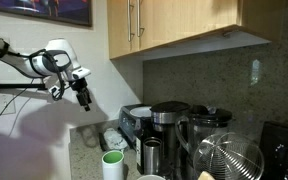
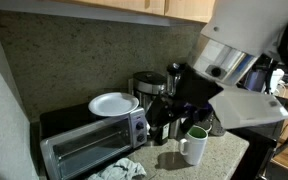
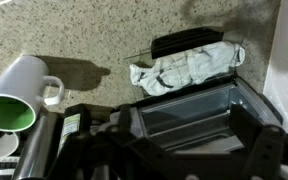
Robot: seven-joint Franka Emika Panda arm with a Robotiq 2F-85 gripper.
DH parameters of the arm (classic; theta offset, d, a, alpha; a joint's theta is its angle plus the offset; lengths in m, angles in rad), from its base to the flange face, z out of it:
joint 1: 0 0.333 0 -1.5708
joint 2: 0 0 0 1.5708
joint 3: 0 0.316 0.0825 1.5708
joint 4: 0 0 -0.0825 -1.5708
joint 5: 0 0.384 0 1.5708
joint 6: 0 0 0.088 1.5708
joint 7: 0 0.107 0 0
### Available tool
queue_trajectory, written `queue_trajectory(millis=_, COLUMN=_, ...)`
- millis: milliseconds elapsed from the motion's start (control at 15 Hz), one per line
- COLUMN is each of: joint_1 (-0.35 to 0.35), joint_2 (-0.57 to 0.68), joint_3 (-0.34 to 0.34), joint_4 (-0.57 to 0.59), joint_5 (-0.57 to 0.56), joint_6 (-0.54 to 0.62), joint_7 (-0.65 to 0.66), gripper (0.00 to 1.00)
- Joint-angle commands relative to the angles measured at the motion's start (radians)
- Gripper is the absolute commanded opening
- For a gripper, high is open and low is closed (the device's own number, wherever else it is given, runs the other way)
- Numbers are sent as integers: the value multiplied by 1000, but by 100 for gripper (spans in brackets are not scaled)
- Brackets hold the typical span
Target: Open the door of the toaster oven
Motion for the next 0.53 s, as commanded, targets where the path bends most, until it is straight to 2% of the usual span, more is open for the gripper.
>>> queue_trajectory(millis=0, joint_1=-52, joint_2=-15, joint_3=44, joint_4=6, joint_5=26, joint_6=-13, joint_7=-24, gripper=100)
queue_trajectory(millis=467, joint_1=-58, joint_2=-22, joint_3=47, joint_4=9, joint_5=25, joint_6=-20, joint_7=-32, gripper=100)
